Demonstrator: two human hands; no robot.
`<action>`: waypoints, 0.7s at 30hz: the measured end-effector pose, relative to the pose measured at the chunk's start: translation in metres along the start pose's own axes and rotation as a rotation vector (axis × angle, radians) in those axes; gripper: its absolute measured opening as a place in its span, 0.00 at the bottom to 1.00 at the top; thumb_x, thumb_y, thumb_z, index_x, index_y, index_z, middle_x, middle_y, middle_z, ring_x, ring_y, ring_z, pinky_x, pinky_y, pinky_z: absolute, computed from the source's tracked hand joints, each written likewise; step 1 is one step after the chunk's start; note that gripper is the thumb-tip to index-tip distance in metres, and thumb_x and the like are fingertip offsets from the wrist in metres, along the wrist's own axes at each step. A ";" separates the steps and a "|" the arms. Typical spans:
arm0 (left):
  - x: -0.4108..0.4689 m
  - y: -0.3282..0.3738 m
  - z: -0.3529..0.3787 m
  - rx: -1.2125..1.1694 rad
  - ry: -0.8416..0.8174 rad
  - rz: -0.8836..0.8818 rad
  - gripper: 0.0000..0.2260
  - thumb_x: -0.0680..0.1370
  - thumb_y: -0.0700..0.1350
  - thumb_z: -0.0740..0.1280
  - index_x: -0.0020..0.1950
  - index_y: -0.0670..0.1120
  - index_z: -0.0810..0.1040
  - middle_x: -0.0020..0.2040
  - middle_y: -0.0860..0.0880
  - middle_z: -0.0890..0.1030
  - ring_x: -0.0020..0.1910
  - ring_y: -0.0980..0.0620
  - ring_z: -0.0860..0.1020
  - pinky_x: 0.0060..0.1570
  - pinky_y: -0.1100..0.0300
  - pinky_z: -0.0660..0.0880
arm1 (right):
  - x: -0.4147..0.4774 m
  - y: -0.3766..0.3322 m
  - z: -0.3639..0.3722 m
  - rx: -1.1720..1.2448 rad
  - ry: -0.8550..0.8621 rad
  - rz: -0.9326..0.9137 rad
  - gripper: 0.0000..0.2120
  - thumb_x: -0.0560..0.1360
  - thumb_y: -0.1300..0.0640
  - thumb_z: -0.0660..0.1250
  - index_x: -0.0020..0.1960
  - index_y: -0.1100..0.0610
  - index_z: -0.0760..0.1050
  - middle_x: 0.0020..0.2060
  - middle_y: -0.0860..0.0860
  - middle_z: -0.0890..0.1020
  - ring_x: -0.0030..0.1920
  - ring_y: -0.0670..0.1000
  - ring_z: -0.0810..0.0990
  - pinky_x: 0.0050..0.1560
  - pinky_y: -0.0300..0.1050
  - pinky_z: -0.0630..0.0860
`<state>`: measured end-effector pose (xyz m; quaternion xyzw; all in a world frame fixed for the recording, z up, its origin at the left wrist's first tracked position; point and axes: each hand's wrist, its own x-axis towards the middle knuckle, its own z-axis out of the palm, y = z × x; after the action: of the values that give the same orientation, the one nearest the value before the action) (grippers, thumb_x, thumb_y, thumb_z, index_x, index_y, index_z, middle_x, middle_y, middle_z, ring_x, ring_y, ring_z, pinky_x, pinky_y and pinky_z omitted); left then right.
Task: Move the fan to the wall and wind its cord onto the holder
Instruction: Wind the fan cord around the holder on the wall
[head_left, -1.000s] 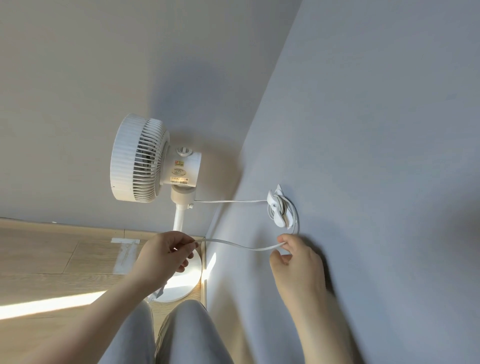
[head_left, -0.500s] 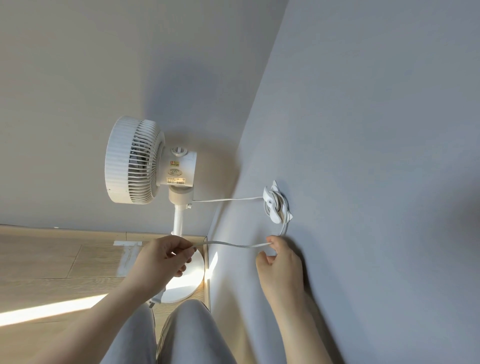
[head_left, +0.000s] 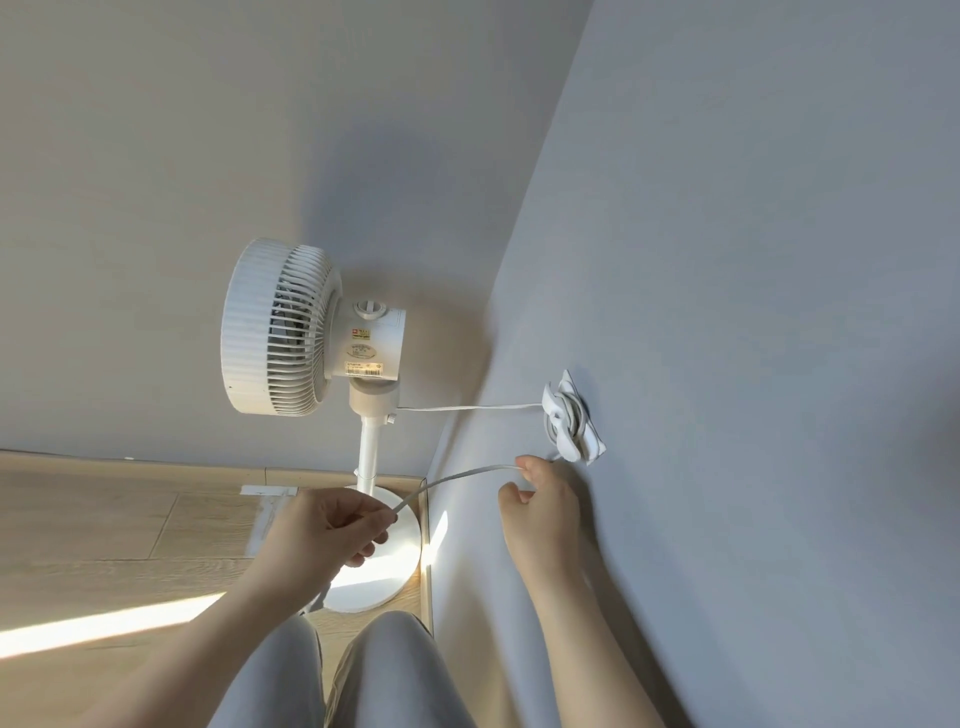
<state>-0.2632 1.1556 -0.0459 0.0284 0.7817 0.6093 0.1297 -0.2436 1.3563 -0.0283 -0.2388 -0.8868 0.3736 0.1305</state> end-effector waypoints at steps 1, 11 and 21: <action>0.000 0.001 -0.001 -0.012 -0.002 -0.004 0.04 0.73 0.39 0.71 0.39 0.42 0.84 0.34 0.42 0.84 0.25 0.58 0.76 0.27 0.67 0.74 | 0.003 -0.001 0.002 0.003 0.010 -0.002 0.19 0.75 0.61 0.60 0.66 0.55 0.73 0.57 0.51 0.79 0.48 0.48 0.77 0.51 0.43 0.75; 0.015 -0.001 -0.009 0.129 0.076 0.017 0.05 0.70 0.42 0.73 0.35 0.49 0.85 0.30 0.49 0.84 0.24 0.59 0.74 0.35 0.59 0.72 | 0.028 -0.020 0.005 -0.110 -0.076 -0.013 0.20 0.75 0.58 0.60 0.67 0.58 0.71 0.60 0.53 0.79 0.59 0.51 0.77 0.54 0.41 0.72; 0.031 0.001 -0.005 0.120 0.055 0.076 0.06 0.73 0.42 0.71 0.38 0.53 0.83 0.34 0.50 0.84 0.29 0.57 0.77 0.36 0.56 0.76 | 0.068 -0.047 0.017 -0.479 -0.254 -0.086 0.11 0.70 0.63 0.59 0.29 0.57 0.65 0.26 0.51 0.72 0.28 0.53 0.69 0.25 0.41 0.61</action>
<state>-0.2947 1.1574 -0.0487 0.0489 0.8186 0.5662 0.0828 -0.3234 1.3531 -0.0026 -0.1762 -0.9684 0.1745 -0.0260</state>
